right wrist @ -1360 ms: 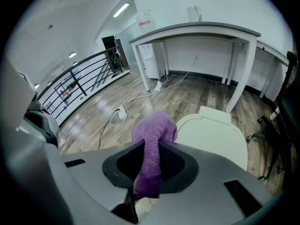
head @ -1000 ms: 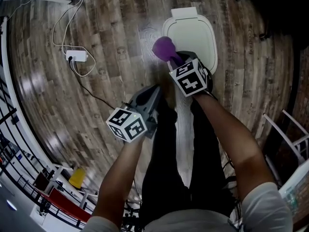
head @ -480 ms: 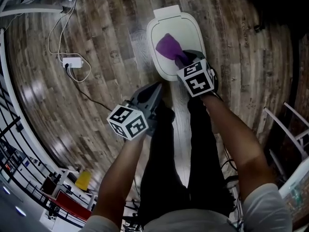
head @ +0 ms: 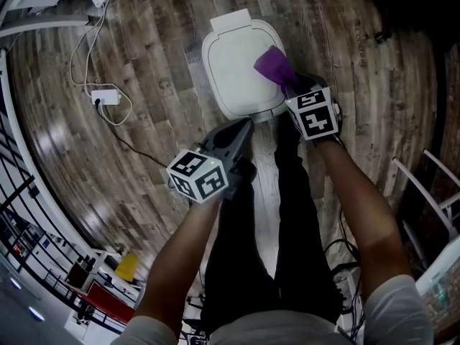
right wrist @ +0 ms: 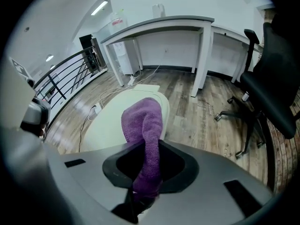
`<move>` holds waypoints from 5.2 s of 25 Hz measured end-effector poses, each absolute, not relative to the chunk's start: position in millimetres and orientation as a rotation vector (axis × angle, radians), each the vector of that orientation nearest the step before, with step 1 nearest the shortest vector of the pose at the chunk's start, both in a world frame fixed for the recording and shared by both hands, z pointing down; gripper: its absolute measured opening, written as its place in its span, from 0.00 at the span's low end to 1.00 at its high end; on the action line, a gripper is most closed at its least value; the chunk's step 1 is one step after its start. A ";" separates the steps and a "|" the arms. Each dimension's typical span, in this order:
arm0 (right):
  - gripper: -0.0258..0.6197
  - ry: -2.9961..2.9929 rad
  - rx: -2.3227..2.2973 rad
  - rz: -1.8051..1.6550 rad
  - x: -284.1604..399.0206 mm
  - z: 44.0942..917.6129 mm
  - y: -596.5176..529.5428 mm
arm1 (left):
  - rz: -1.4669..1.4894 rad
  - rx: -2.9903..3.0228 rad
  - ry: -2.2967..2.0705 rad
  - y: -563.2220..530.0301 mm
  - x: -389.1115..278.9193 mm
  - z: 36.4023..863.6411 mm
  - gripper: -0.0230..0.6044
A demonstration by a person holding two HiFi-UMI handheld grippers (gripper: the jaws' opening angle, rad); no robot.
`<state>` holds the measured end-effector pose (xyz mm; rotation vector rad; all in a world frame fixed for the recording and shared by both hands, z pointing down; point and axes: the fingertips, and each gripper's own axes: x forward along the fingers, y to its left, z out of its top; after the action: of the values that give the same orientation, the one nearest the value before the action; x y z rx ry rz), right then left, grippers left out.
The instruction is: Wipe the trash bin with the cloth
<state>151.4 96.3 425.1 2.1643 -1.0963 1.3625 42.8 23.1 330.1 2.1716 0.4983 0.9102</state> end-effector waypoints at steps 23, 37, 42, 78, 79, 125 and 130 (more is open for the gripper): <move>0.16 -1.235 2.263 1.237 123.1 367.1 79.2 | 0.908 2.186 0.434 -5.7 27.6 335.5 0.04; 0.43 -1.445 1.880 1.094 61.7 407.0 4.5 | 0.852 2.172 0.341 -48.6 -8.6 337.3 0.04; 0.48 -1.416 1.876 1.042 65.8 398.3 -9.6 | 0.834 2.166 0.347 -52.3 -9.2 334.5 0.04; 0.19 -1.389 1.664 1.039 32.8 434.2 71.9 | 0.891 2.130 0.425 -12.8 -2.2 343.2 0.04; 0.19 -1.372 1.670 1.047 38.0 435.2 80.2 | 0.895 2.128 0.432 -8.8 -0.5 343.5 0.04; 0.19 -1.335 1.829 1.157 322.8 442.2 31.9 | 0.886 2.195 0.323 1.2 95.6 345.5 0.04; 0.19 -1.378 1.766 1.079 324.5 443.1 -4.2 | 0.891 2.194 0.329 2.8 93.3 349.3 0.04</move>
<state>324.5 -4.2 443.1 1.7658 -1.3779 1.0790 93.3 2.8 349.3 2.1943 0.3294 0.8913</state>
